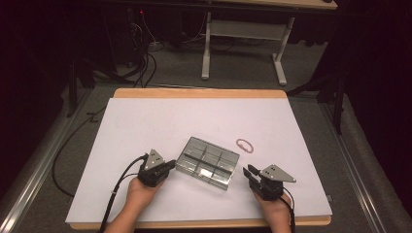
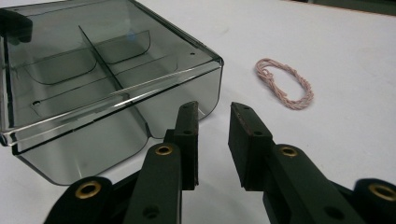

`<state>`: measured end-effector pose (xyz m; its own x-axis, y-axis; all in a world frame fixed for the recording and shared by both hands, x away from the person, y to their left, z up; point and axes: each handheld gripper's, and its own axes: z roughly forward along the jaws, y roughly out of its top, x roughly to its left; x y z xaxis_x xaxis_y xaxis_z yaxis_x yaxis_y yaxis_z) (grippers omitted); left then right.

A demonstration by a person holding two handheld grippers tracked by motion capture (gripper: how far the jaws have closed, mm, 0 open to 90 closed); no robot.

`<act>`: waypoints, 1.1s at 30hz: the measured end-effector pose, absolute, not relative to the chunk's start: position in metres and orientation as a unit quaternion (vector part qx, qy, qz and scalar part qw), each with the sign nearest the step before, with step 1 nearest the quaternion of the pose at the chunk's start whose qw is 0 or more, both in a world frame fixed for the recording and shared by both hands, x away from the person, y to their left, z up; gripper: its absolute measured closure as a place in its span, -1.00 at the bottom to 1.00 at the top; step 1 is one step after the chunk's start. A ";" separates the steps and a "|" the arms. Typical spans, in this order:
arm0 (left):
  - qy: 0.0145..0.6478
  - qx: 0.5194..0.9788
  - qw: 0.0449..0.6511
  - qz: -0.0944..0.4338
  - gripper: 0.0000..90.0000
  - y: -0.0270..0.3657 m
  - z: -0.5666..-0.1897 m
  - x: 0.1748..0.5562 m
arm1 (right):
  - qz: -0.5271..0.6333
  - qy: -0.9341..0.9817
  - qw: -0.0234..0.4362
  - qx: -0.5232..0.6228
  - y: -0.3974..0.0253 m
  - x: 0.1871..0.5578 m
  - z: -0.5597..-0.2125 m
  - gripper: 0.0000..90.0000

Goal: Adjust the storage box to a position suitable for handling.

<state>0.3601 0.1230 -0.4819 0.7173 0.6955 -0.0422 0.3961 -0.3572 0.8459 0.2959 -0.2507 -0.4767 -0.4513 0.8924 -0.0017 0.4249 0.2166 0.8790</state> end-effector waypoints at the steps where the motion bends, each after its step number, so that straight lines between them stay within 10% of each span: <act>1: 0.337 0.808 0.455 0.164 1.00 0.122 -0.482 0.359 | 0.435 0.732 0.269 0.450 -0.251 0.296 -0.477 0.64; 33: 0.315 0.812 0.465 0.161 1.00 0.111 -0.481 0.334 | 0.438 0.719 0.274 0.465 -0.262 0.293 -0.473 0.64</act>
